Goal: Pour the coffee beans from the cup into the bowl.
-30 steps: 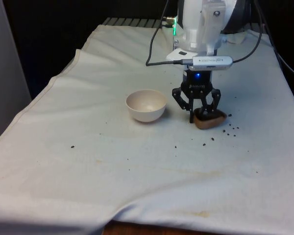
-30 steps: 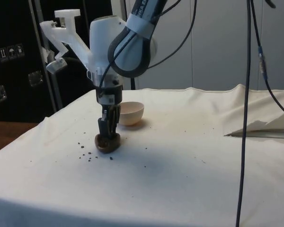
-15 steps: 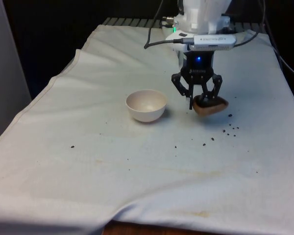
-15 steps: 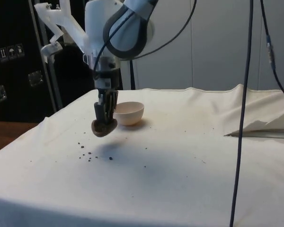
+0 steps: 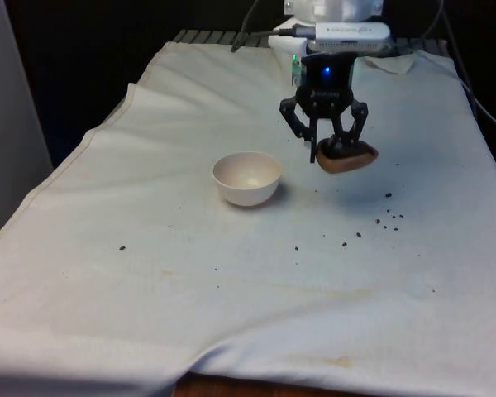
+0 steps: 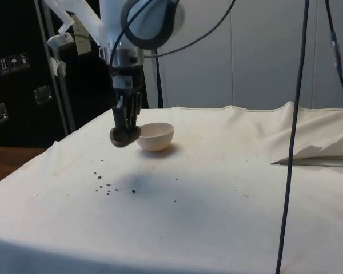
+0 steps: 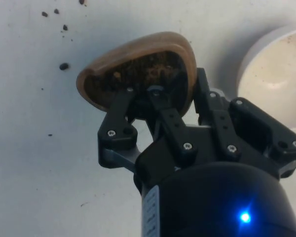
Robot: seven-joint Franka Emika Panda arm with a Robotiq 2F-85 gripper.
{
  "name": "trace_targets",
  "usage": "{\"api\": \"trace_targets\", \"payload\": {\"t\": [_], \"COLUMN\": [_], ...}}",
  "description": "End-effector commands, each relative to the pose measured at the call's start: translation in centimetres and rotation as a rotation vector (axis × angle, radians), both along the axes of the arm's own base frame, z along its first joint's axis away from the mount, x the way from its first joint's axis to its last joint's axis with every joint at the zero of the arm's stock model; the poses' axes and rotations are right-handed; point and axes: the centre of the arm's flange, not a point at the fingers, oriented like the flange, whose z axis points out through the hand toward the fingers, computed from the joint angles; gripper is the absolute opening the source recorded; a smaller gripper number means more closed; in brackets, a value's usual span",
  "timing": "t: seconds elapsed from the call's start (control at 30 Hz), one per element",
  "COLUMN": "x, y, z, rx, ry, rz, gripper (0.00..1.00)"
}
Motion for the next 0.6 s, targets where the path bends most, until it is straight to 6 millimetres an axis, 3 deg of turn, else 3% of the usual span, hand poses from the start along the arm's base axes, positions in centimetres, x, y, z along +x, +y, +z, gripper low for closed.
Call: {"api": "trace_targets", "payload": {"t": [0.0, 0.2, 0.57], "x": [0.1, 0.2, 0.7], "y": [-0.4, -1.9, -3.4], "z": [0.5, 2.3, 3.7], "rx": [-0.003, -0.024, -0.058], "ry": [0.0, 0.011, 0.027], "rz": [-0.002, -0.006, -0.005], "gripper": [0.03, 0.03, 0.03]}}
